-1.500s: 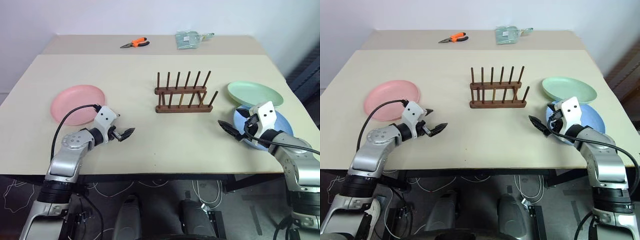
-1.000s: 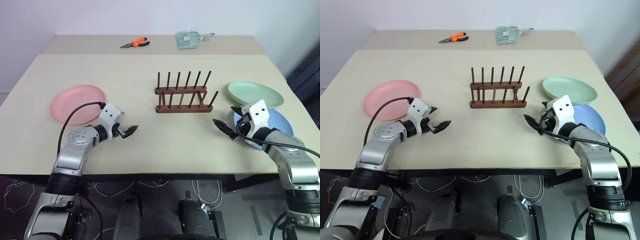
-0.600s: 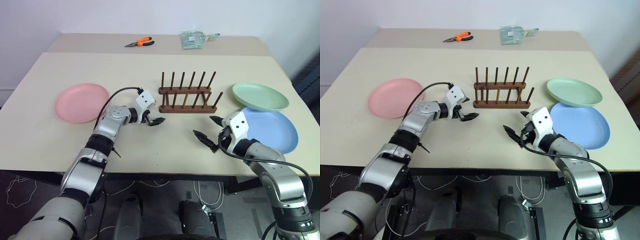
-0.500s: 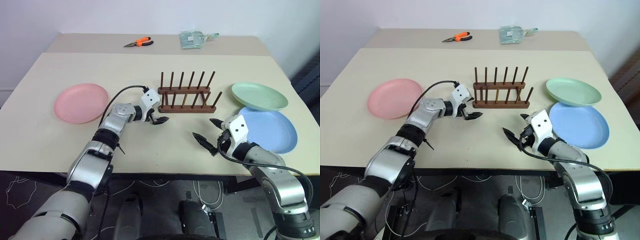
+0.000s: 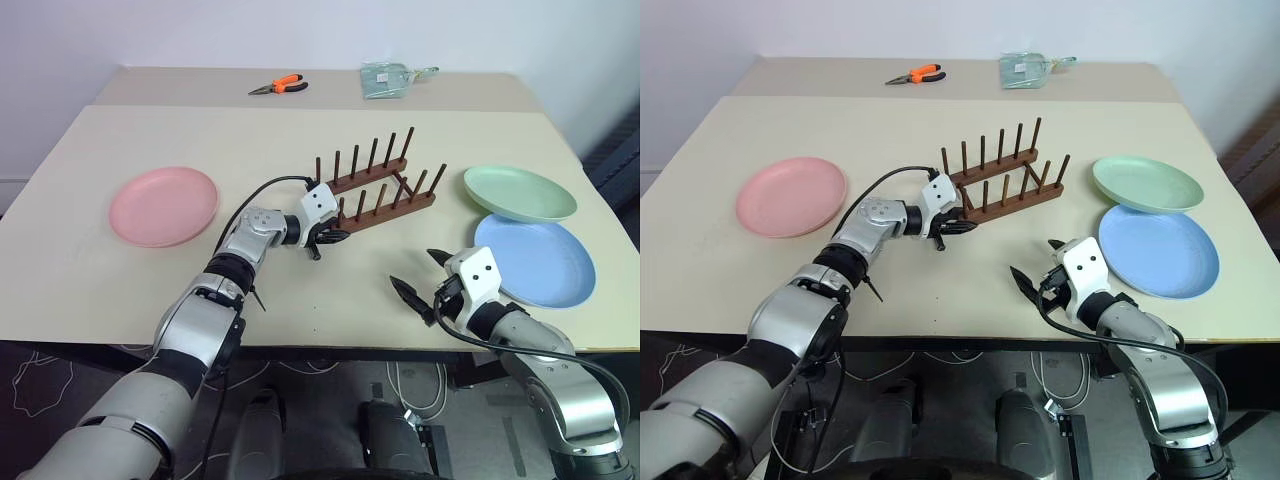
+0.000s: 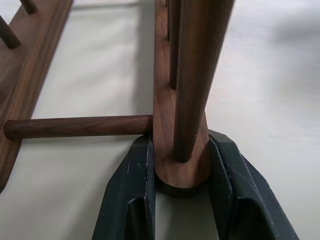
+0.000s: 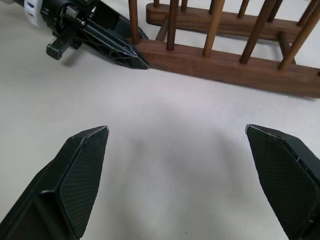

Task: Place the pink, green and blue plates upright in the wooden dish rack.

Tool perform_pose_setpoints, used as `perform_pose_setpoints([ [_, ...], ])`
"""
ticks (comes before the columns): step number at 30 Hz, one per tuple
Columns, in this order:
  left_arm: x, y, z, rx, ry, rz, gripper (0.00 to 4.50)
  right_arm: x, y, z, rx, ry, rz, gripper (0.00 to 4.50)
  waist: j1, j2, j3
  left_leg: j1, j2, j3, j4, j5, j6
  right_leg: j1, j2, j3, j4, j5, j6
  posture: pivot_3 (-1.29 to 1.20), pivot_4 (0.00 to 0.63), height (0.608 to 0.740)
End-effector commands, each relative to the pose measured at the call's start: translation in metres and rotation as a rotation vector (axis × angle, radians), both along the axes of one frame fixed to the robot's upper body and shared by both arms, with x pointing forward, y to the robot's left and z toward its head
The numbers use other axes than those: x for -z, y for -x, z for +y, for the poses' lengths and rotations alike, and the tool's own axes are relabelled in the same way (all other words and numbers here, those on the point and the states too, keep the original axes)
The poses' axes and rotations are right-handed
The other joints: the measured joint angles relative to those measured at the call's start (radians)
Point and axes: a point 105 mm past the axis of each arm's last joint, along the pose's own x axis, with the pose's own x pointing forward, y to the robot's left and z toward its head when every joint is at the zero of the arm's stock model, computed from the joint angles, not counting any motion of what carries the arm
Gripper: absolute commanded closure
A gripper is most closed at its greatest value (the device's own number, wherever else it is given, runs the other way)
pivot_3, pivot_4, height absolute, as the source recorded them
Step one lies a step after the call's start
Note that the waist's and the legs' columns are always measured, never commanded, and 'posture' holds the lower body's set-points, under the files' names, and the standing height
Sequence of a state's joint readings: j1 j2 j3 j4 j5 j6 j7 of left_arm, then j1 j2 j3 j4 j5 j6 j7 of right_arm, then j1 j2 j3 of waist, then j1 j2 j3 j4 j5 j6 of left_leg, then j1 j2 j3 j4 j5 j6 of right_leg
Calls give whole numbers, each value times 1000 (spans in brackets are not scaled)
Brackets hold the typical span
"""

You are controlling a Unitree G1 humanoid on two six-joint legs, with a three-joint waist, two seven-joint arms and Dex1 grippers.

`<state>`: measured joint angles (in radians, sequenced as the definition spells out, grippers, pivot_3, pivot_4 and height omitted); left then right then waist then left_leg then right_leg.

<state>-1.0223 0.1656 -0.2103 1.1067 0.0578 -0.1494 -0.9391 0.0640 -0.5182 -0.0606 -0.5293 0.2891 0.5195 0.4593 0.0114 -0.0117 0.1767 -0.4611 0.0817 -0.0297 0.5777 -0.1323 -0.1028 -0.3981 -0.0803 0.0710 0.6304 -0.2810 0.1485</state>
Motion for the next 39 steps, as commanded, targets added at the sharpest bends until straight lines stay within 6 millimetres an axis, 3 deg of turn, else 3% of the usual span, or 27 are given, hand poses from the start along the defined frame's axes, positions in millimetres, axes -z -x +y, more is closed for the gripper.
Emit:
perform_pose_setpoints([
  [1,1,10,12,77,-29,-21,3728,-13,4,-2,-38,23,-25,0,-4,0,0,0,0,0,0,0,0,0,0,0,0,0,0,0,150,740],
  [8,-11,41,54,246,-117,-25,3728,-8,11,-24,-46,82,34,0,-17,0,0,1,1,0,-1,0,0,0,0,0,1,0,0,0,150,740],
  [12,-17,45,62,249,-118,9,3728,-5,10,-33,-35,100,42,0,-18,0,0,1,0,0,1,0,0,1,0,0,1,0,0,0,150,740],
  [13,-16,46,62,246,-124,13,2632,-5,10,-33,-35,100,41,0,-18,0,0,1,0,0,1,0,0,1,0,0,1,0,0,0,150,740],
  [18,-9,40,71,161,-146,4,239,-6,7,-28,-47,97,32,0,-22,0,0,1,1,0,1,0,0,1,0,0,1,0,0,0,150,740],
  [20,-6,38,85,102,-149,32,239,-6,7,-22,-69,100,32,0,-25,0,0,1,1,0,1,0,0,1,0,0,1,0,0,0,150,740],
  [24,-1,50,117,11,-153,115,167,-2,3,-15,-79,124,36,1301,-35,0,0,2,2,0,0,0,0,0,1,0,2,0,0,0,150,740],
  [27,2,66,132,-30,-147,151,1046,3,-2,-10,-81,134,41,2905,-33,1,-1,2,2,0,0,0,0,1,1,0,3,0,0,0,150,740],
  [30,2,82,131,-43,-124,172,2487,9,-8,-7,-79,149,46,4468,-28,1,-1,2,2,0,0,0,0,1,1,0,2,0,-1,0,150,740],
  [33,4,99,111,-15,-84,195,3958,14,-18,-6,-46,193,34,4500,-22,1,-1,2,1,0,1,0,0,1,1,0,2,0,-1,0,150,740],
  [36,13,107,82,-19,-60,170,3958,22,-30,-6,-8,224,41,4500,-17,0,-1,2,1,0,1,0,0,2,0,0,2,0,-1,0,150,740],
  [39,24,93,66,-134,-82,101,3958,30,-40,-10,29,255,58,4500,-10,0,-1,2,1,0,2,0,0,2,0,0,2,0,-1,0,150,740],
])
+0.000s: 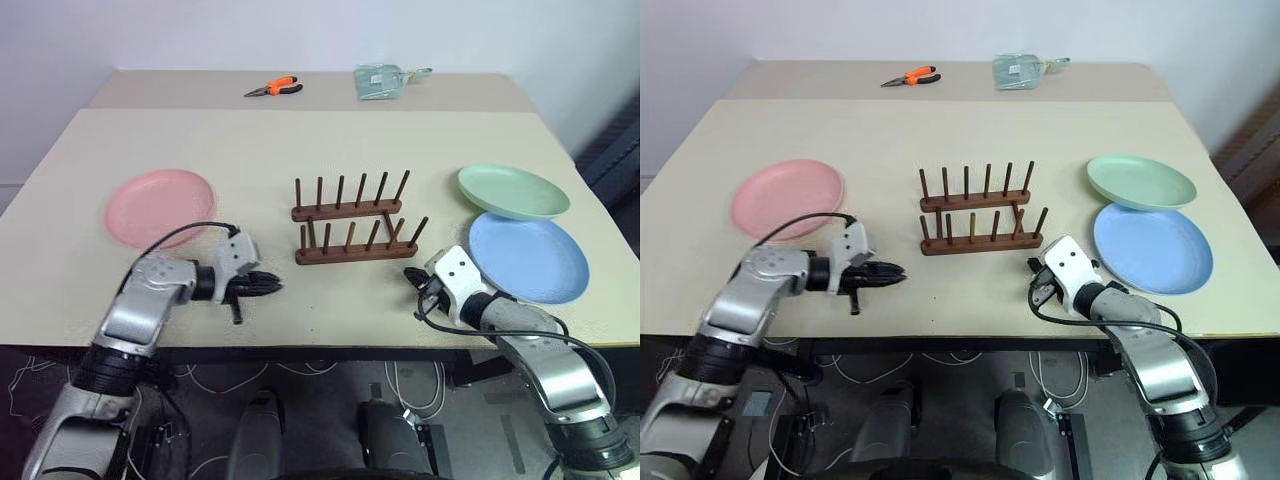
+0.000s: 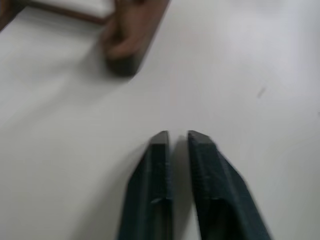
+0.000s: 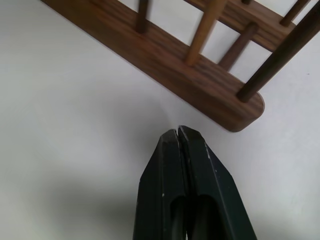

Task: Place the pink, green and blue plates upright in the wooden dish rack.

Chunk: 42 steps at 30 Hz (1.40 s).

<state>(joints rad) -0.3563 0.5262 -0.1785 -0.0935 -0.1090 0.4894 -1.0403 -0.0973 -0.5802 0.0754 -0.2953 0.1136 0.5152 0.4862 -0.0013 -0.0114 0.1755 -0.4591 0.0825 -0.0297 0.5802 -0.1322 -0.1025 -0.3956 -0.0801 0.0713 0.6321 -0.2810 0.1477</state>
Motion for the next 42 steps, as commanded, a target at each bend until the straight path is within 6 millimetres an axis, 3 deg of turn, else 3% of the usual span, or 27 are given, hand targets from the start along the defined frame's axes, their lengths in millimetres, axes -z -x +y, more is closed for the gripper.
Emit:
perform_pose_setpoints([
  [1,13,-14,-18,-115,-58,-69,3958,2,-12,-3,37,43,-30,4500,5,0,-1,0,0,0,0,0,0,0,0,0,0,0,0,0,150,740],
  [3,15,-21,-22,-176,-52,-85,3958,2,-18,-3,52,48,-40,4500,9,-1,-2,2,0,0,1,0,0,2,0,0,0,0,0,0,150,740],
  [8,18,-62,-12,-444,-70,-128,3958,0,-47,-5,133,65,-92,4500,6,-2,-3,13,0,0,1,0,0,7,0,0,-1,1,-1,0,150,740],
  [13,9,-94,-8,-572,-53,-180,3958,-6,-76,-7,201,71,-150,4500,-12,-2,-3,15,0,0,0,0,0,11,0,0,-1,2,-2,0,150,740],
  [16,6,-102,-10,-586,-34,-180,3958,-9,-84,-6,210,62,-167,4500,-18,-2,-3,15,0,0,-2,0,0,12,0,0,-1,1,-1,0,150,740],
  [23,6,-98,-14,-523,-31,-185,3958,-16,-86,-6,204,61,-206,4500,-18,-2,-3,15,0,0,-4,0,0,11,0,0,-1,1,0,0,150,740],
  [29,5,-82,-20,-425,-24,-193,3958,-15,-69,-19,176,121,-186,4500,-14,-2,-3,15,0,0,-5,0,-1,11,0,0,-1,0,1,0,150,740],
  [35,-5,-66,-26,-335,31,-182,3958,-20,-43,3,8,35,-142,4500,-15,-2,-3,14,0,0,-5,0,-1,10,0,0,-1,0,1,0,150,740],
  [37,-7,-62,-26,-306,35,-185,3958,-22,-44,9,-3,18,-143,4500,-17,-2,-3,14,0,1,-5,0,-1,10,0,0,-1,0,0,0,150,740],
  [42,-9,-57,-16,-289,28,-185,3958,-20,-70,17,39,-6,-149,4500,-18,-2,-3,14,0,1,-5,0,-1,9,0,0,-1,0,0,0,150,740],
])
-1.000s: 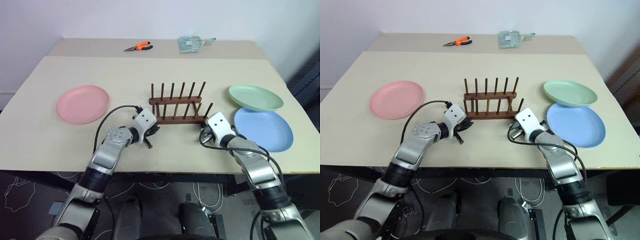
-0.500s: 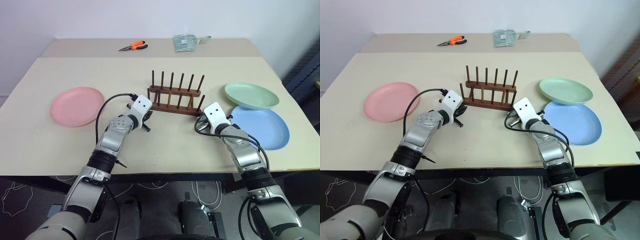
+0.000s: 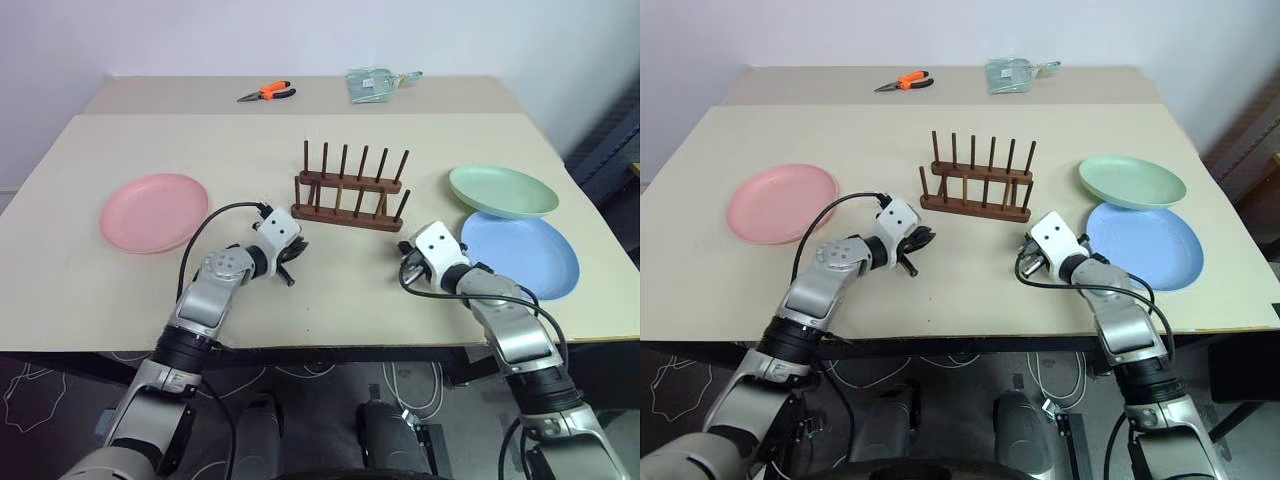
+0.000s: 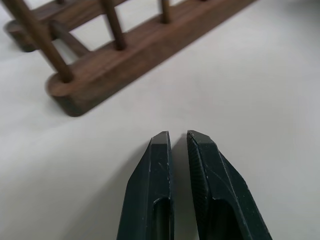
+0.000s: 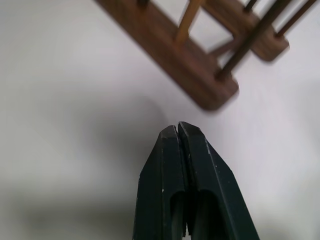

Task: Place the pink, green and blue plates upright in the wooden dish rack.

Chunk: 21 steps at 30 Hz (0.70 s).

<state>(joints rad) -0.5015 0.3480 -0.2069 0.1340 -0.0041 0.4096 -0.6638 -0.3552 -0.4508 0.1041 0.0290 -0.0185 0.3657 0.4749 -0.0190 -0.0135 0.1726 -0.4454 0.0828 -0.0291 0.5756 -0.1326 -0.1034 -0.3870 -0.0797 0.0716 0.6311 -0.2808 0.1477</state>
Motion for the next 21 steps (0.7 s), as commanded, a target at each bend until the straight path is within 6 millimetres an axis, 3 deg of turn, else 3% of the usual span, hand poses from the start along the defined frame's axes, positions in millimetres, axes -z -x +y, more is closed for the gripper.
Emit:
perform_pose_setpoints([
  [1,-6,3,5,16,0,-9,3958,-7,-22,2,41,-15,-40,4500,1,0,0,0,0,0,0,0,0,0,0,0,0,0,0,0,150,740],
  [8,-6,5,19,-20,0,-7,3958,-4,-52,-5,135,-23,-51,4500,2,0,0,-2,0,0,0,0,0,-1,0,0,0,0,0,0,150,740],
  [12,-6,9,29,-45,-11,-9,3958,-7,-52,-3,114,-13,-71,4500,0,0,0,-2,0,0,-1,0,0,-2,0,0,0,0,0,0,150,740],
  [16,-18,9,58,-146,60,-1,3958,-10,-41,-4,56,11,-80,4500,-1,0,0,-2,0,0,-1,0,0,-2,0,0,0,0,0,0,150,740],
  [18,-30,1,82,-258,98,-29,3104,-11,-33,-4,16,19,-77,3640,0,1,1,-3,0,0,-1,0,0,-3,0,0,0,0,0,0,150,740],
  [21,-66,-20,160,-605,121,-170,1656,-22,-17,-6,-29,-17,-95,2211,1,0,1,-3,0,0,-1,0,0,-4,0,0,0,0,0,0,150,740],
])
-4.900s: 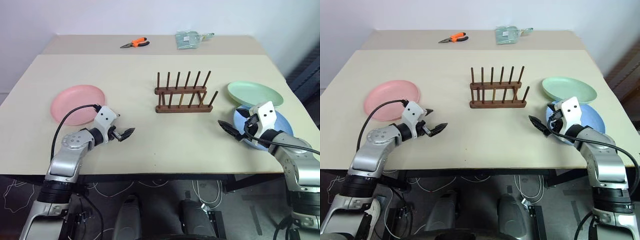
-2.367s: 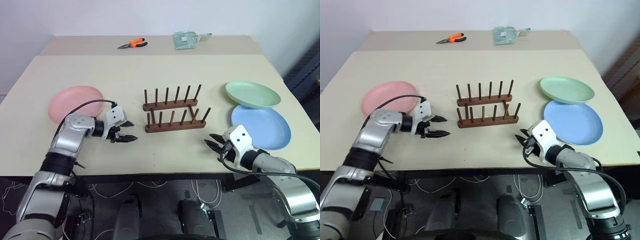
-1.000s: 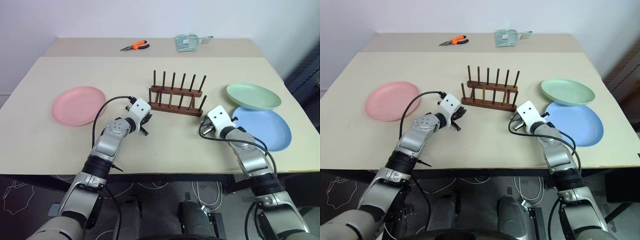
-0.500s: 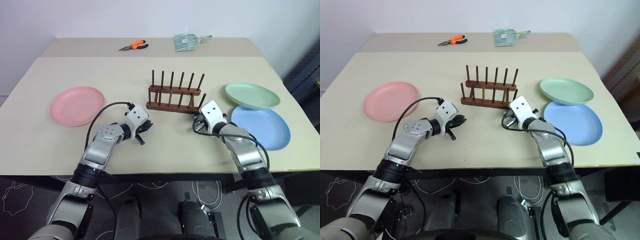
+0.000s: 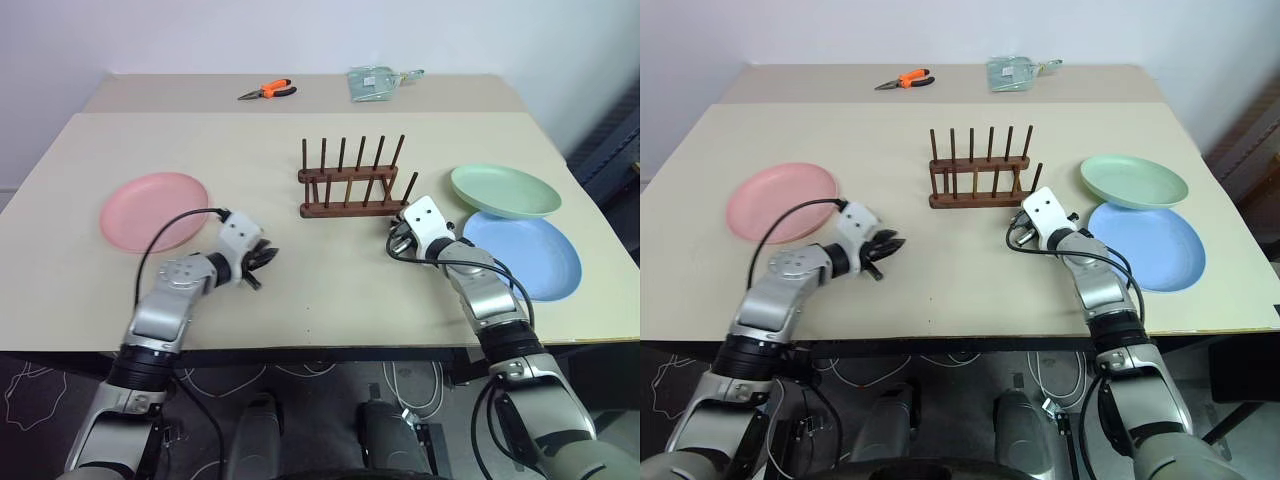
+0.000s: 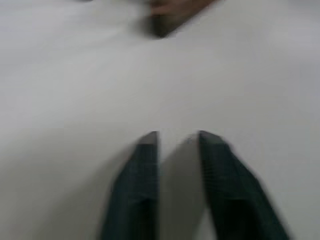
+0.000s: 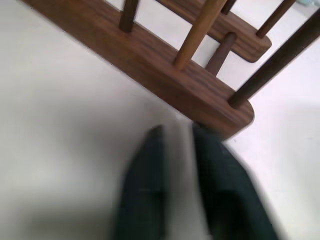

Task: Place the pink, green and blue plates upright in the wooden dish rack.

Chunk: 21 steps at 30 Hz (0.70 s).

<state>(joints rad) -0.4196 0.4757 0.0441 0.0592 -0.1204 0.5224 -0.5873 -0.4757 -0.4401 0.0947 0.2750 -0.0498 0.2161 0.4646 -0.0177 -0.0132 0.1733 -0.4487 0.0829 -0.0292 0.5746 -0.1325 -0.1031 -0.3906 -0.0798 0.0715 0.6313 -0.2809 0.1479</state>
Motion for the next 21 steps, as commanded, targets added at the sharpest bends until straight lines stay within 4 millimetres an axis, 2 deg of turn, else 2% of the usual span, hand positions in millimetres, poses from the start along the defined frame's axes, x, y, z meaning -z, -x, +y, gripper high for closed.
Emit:
perform_pose_setpoints([
  [1,-55,-19,88,-406,0,-182,1149,-24,14,6,-72,-36,-60,1740,0,-1,1,0,0,0,0,0,0,0,0,0,0,0,0,0,150,740],
  [3,-71,-18,139,-682,24,-205,56,-29,22,10,-107,-22,-74,636,-1,-1,1,-1,0,0,0,0,0,-1,0,0,0,0,0,0,150,740],
  [4,-76,-16,157,-780,48,-209,0,-31,24,11,-111,-16,-79,231,-3,-1,1,-1,0,0,1,0,0,-1,0,0,0,0,0,0,150,740],
  [5,-79,-12,170,-857,84,-214,0,-31,25,12,-116,-9,-82,39,-3,-1,1,-1,0,0,0,0,0,-1,0,0,-1,0,0,0,150,740],
  [7,-80,-7,183,-950,132,-204,0,-31,26,13,-122,5,-83,39,0,-1,1,-1,0,0,0,0,0,0,0,0,-1,0,1,0,150,740],
  [10,-64,-2,188,-1017,253,-108,0,-30,27,15,-123,10,-82,39,7,-2,1,-1,0,0,0,0,0,0,0,0,0,0,1,0,150,740],
  [13,-43,1,172,-973,353,5,0,-31,28,16,-125,14,-86,39,8,-5,2,-1,0,0,1,0,-1,0,0,0,0,0,1,0,150,740],
  [18,-17,9,163,-1019,640,144,0,-31,31,13,-116,23,-91,39,2,-6,3,-1,0,0,1,0,-1,0,0,-1,0,0,1,0,150,740],
  [21,-8,8,157,-1030,760,188,871,-31,31,11,-107,35,-100,0,1,-6,3,0,0,0,0,0,-1,0,0,0,0,0,1,0,150,740],
])
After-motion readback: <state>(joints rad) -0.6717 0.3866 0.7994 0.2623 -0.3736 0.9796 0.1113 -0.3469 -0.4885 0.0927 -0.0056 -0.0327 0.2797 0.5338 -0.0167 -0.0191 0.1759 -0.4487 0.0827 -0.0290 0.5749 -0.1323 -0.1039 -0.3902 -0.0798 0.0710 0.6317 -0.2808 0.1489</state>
